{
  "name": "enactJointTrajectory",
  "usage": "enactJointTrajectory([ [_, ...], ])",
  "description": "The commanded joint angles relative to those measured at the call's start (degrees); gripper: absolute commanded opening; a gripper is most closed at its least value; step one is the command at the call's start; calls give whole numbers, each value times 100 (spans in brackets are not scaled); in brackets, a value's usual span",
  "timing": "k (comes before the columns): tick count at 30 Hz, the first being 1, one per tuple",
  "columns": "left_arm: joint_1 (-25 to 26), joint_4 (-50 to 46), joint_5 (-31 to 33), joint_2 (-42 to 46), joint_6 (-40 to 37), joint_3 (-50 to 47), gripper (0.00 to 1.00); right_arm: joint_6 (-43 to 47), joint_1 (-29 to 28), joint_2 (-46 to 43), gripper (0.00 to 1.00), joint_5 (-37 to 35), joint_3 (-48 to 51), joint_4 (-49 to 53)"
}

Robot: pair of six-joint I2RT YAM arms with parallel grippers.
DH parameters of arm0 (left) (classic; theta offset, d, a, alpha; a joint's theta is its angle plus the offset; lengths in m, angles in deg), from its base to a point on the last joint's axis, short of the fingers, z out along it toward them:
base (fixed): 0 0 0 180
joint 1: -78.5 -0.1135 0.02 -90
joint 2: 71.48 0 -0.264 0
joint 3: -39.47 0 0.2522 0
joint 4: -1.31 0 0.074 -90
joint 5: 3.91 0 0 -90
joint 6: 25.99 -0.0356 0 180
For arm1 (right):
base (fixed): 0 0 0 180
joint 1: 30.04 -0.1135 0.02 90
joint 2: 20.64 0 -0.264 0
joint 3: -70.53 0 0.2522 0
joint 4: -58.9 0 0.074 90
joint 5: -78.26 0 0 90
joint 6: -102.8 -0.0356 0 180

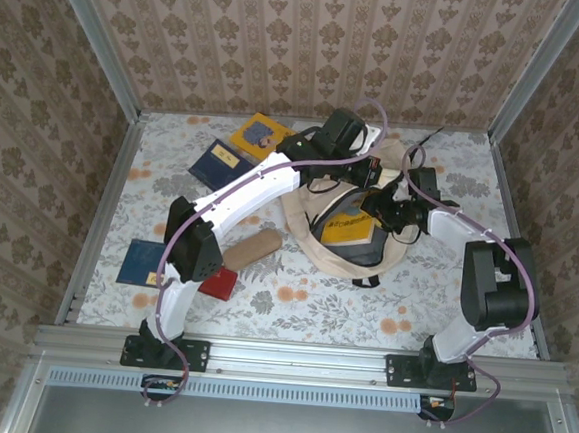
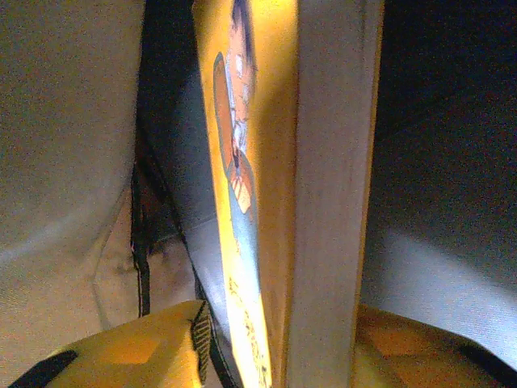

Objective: Pack the student bag

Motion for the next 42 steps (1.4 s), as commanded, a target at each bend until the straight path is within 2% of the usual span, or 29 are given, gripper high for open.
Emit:
enactJointTrajectory([
  [1, -61, 144, 58, 250, 107, -165, 0, -176, 84, -656, 49, -700, 239, 326],
  [8, -112, 192, -82, 155, 107, -310, 0, -469, -94, -1689, 57, -868, 1090, 733],
  [13, -106, 183, -175, 93, 103, -343, 0, -989, -495, -2213, 57, -1210, 1598, 749],
  [15, -102, 203, -201, 74, 129, -345, 0, -1268, -696, -2270, 54, -1308, 1708, 577],
  [20, -105, 203, -250, 54, 173, -345, 0, -1676, -991, -1901, 38, -1459, 1738, 227],
  [23, -97, 181, -254, 73, 159, -362, 0, -1784, -996, -1619, 33, -1413, 1715, 95],
  [33, -97, 135, -332, 89, 142, -389, 0, -1859, -971, -867, 34, -1897, 1700, 20],
  [42, -93, 9, -473, 159, 38, -460, 0, -1489, -620, -328, 29, -2491, 1219, -358],
])
